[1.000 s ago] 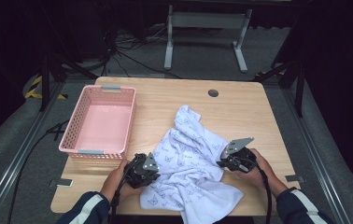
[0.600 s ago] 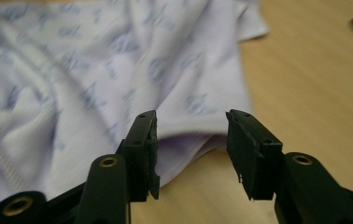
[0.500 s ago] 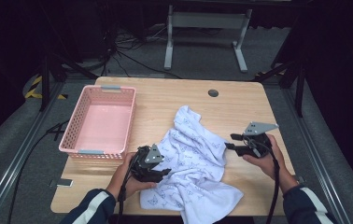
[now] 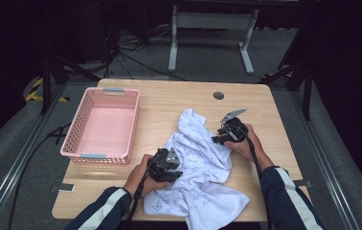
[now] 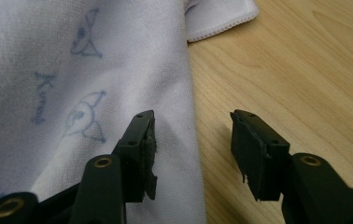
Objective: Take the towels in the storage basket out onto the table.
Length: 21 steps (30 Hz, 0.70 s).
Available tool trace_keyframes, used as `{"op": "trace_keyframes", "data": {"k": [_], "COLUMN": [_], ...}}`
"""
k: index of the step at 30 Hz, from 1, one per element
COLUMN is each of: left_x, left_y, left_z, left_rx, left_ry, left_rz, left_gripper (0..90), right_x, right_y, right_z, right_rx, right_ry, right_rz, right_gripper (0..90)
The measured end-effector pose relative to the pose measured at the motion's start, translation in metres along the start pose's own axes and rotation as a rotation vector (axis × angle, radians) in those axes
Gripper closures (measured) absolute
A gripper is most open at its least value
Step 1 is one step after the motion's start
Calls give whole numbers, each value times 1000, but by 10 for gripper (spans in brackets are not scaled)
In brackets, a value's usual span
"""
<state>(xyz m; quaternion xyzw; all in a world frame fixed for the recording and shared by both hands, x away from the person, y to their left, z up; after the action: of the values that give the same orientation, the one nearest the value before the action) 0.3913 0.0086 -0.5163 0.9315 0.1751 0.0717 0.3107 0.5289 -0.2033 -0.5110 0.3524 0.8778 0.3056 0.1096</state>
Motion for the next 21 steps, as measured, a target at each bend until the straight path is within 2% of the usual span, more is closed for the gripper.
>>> {"op": "trace_keyframes", "data": {"k": [3, 6, 7, 9, 12, 14, 17, 19, 21], "left_x": [0, -1, -1, -2, -2, -2, -3, -3, -3], "left_y": [-2, -3, -3, -4, -4, -5, -6, -6, -7], "left_z": [-1, -2, -2, -3, -3, -3, -4, -5, -6], "left_rx": [6, 11, 11, 16, 1, -1, 9, 7, 12], "left_ry": [-14, -18, -18, -18, -23, -25, -28, -29, -33], "left_rz": [11, 10, 10, 17, 11, 18, 22, 25, 22], "left_gripper": [740, 793, 798, 801, 799, 800, 808, 812, 812], "right_x": [3, 10, 10, 14, 16, 18, 22, 21, 21], "right_y": [-2, -4, -4, -4, -3, 0, 6, 9, 10], "right_z": [-1, -3, -3, -3, -5, -10, -21, -27, -32], "right_rx": [-3, -10, -10, -11, -14, -33, -70, -83, -98], "right_ry": [13, 45, 45, 49, 48, 44, 37, 3, -3], "right_rz": [4, -13, -13, -30, -37, -41, -73, -95, -92], "right_gripper": [555, 735, 735, 806, 830, 854, 865, 866, 866]}}
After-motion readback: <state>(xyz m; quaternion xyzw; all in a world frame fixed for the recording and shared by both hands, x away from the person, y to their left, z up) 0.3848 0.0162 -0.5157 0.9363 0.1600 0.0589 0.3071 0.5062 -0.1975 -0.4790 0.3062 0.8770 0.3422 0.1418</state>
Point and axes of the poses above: each handheld gripper's, and its own axes: z roughly forward along the jaws, y roughly out of its top, x roughly to its left, the point moved 8 cm from there along z, roughly forward along the jaws, and after that the axes turned 2 degrees about z, right-handed, at the moved point
